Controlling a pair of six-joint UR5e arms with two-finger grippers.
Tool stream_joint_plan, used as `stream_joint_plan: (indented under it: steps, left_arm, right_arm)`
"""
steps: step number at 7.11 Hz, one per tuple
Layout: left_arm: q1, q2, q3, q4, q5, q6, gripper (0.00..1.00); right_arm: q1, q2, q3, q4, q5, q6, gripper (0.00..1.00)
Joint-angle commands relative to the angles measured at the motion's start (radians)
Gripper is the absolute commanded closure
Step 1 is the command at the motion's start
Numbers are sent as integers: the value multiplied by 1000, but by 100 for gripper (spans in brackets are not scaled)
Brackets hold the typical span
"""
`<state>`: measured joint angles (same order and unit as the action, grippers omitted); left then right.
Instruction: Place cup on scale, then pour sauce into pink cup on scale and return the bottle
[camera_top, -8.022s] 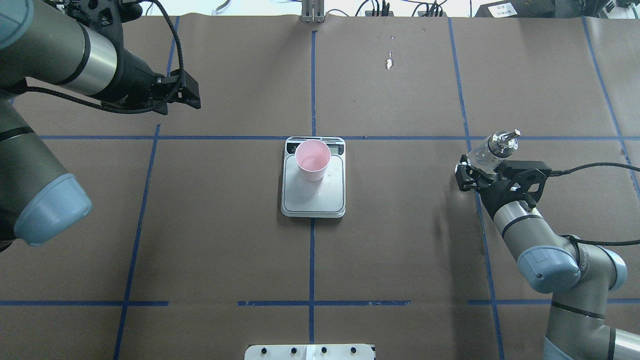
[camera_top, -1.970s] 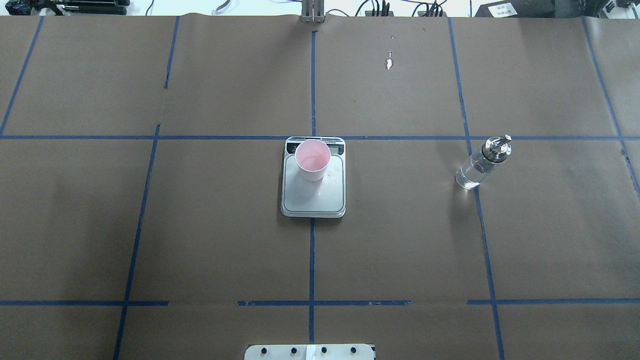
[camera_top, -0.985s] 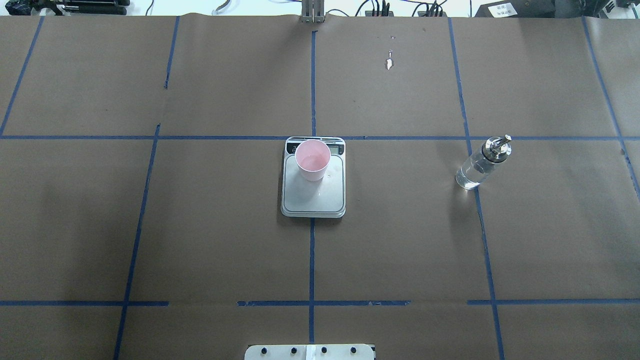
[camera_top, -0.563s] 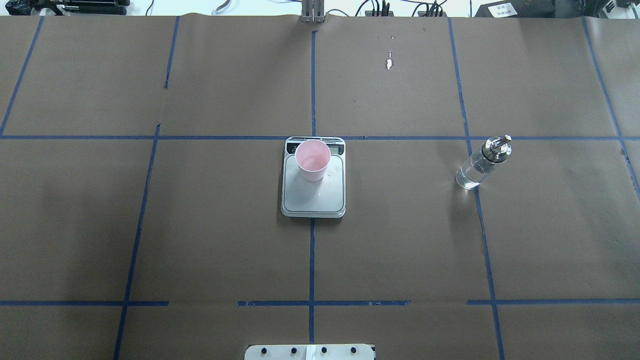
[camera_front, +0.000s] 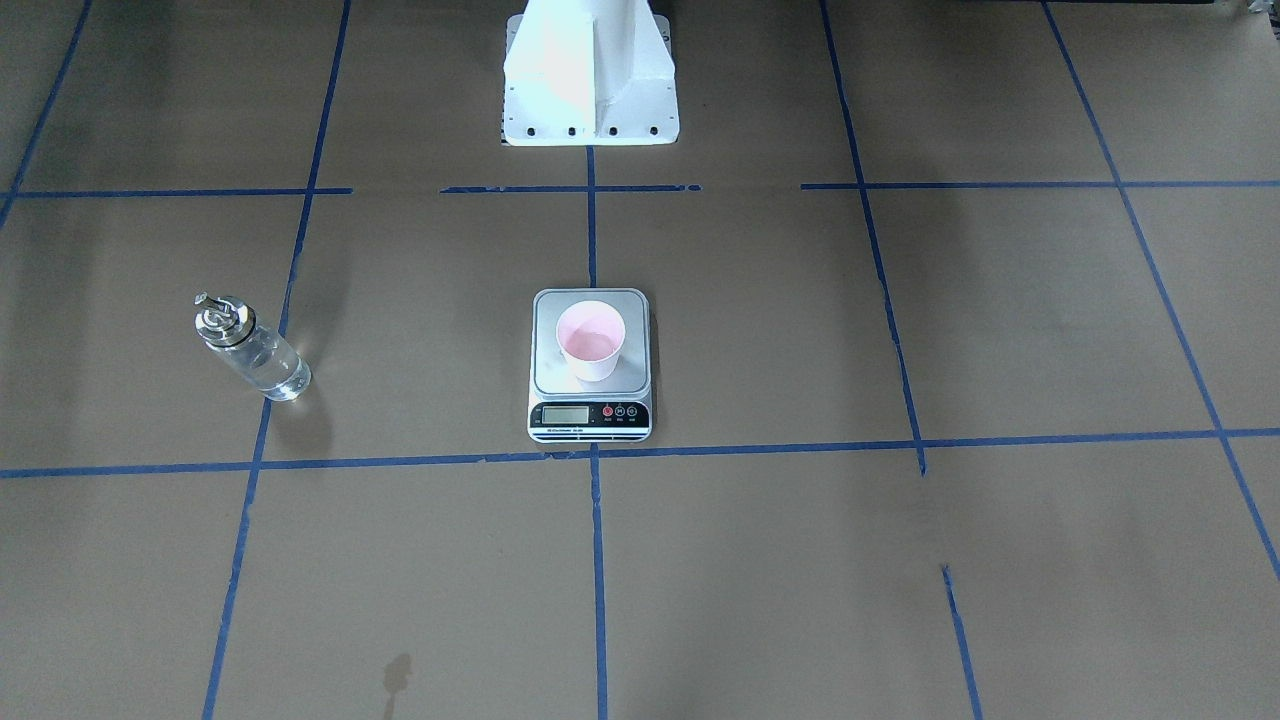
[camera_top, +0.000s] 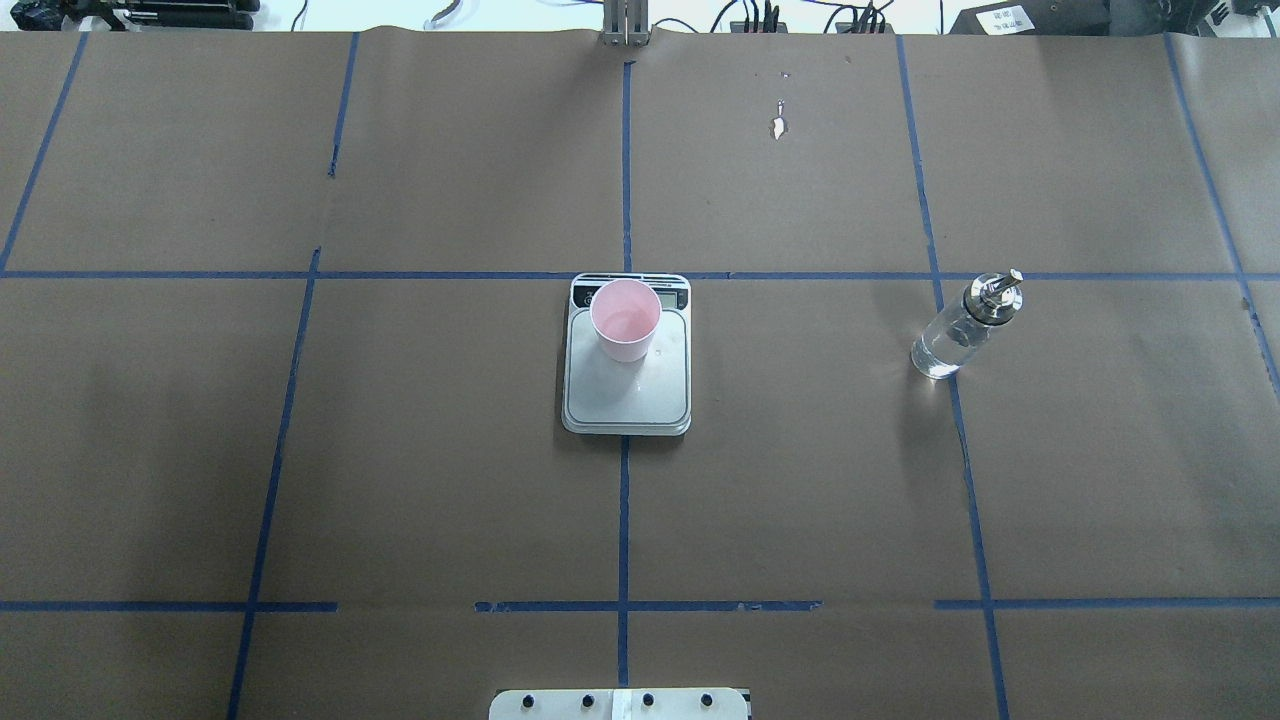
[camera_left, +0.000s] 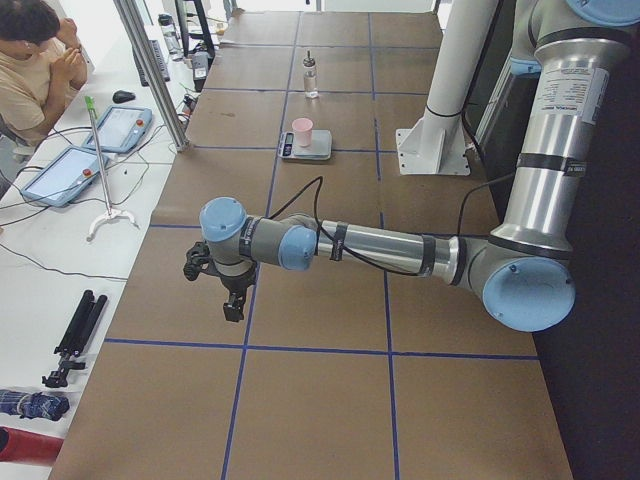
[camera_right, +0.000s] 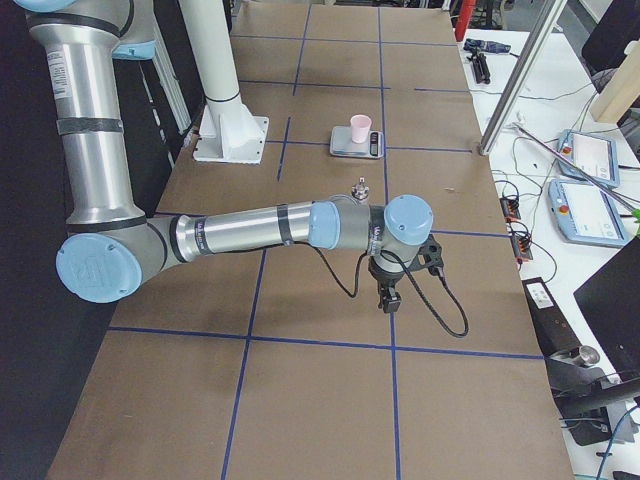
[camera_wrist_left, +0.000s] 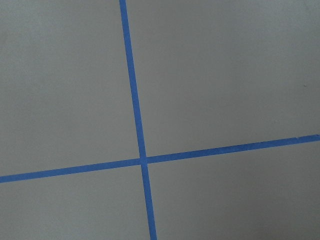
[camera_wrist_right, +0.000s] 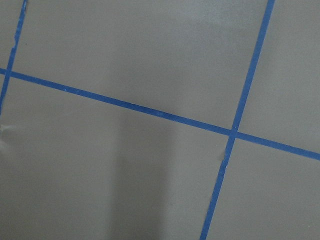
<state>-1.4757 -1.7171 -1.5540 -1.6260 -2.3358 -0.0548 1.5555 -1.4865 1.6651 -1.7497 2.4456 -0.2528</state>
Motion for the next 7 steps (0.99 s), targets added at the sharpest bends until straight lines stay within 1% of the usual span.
stream_joint_plan:
  steps: [1, 7]
  left_arm:
    - [0, 1, -14, 0, -2, 0, 0]
    - [0, 1, -35, 2, -4, 0, 0]
  right_arm:
    - [0, -61, -5, 129, 0, 3, 0]
    - [0, -45, -5, 136, 0, 1, 0]
